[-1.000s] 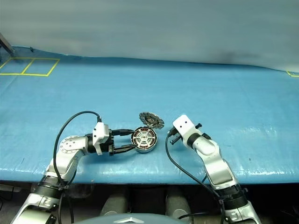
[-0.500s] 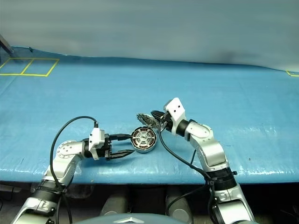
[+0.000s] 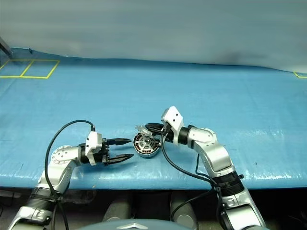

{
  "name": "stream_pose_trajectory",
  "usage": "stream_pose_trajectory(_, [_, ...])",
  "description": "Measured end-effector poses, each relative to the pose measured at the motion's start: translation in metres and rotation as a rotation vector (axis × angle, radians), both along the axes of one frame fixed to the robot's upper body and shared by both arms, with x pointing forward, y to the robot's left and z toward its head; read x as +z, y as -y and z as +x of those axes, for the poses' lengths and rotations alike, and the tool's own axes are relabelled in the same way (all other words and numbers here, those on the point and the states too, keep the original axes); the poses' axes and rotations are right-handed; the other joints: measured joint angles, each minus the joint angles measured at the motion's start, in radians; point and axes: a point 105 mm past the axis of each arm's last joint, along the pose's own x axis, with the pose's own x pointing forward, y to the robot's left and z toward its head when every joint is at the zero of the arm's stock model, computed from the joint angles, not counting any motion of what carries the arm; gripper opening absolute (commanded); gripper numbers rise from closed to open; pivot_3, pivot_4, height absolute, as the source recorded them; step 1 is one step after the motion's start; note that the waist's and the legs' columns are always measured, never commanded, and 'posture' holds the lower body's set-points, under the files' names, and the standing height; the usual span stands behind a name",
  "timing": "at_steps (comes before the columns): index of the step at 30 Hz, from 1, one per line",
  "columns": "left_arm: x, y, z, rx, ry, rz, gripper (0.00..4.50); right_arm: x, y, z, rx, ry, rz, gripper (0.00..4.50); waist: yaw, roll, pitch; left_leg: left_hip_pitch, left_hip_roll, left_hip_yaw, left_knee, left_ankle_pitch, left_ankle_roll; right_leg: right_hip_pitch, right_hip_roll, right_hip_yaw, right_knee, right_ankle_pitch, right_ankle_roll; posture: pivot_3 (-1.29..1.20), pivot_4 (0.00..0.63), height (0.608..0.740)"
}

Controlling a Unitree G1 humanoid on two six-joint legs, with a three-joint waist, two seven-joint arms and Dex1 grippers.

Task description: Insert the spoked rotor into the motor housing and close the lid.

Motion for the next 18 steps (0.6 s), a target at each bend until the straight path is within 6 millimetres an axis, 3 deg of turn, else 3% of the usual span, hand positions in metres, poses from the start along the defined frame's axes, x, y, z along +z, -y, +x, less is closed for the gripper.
stream_pose_trajectory(14, [-0.002, -0.003, 0.0, 0.014, -0.018, 0.011, 2.97, -0.037, -0.007, -0.016, 0.015, -0.054, -0.101, 0.0, 0.0, 0.0, 0.0, 0.0, 0.0, 0.0, 0.0, 0.0, 0.0, 0.0, 0.0, 0.0, 0.0, 0.0, 0.0, 0.0, 0.15, 0.74])
stream_pose_trajectory(18, [-0.002, -0.003, 0.001, 0.019, -0.017, 0.012, 2.97, -0.04, -0.007, -0.016, 0.01, -0.036, -0.115, 0.0, 0.0, 0.0, 0.0, 0.001, 0.0, 0.0, 0.0, 0.0, 0.0, 0.0, 0.0, 0.0, 0.0, 0.0, 0.0, 0.0, 0.15, 0.74])
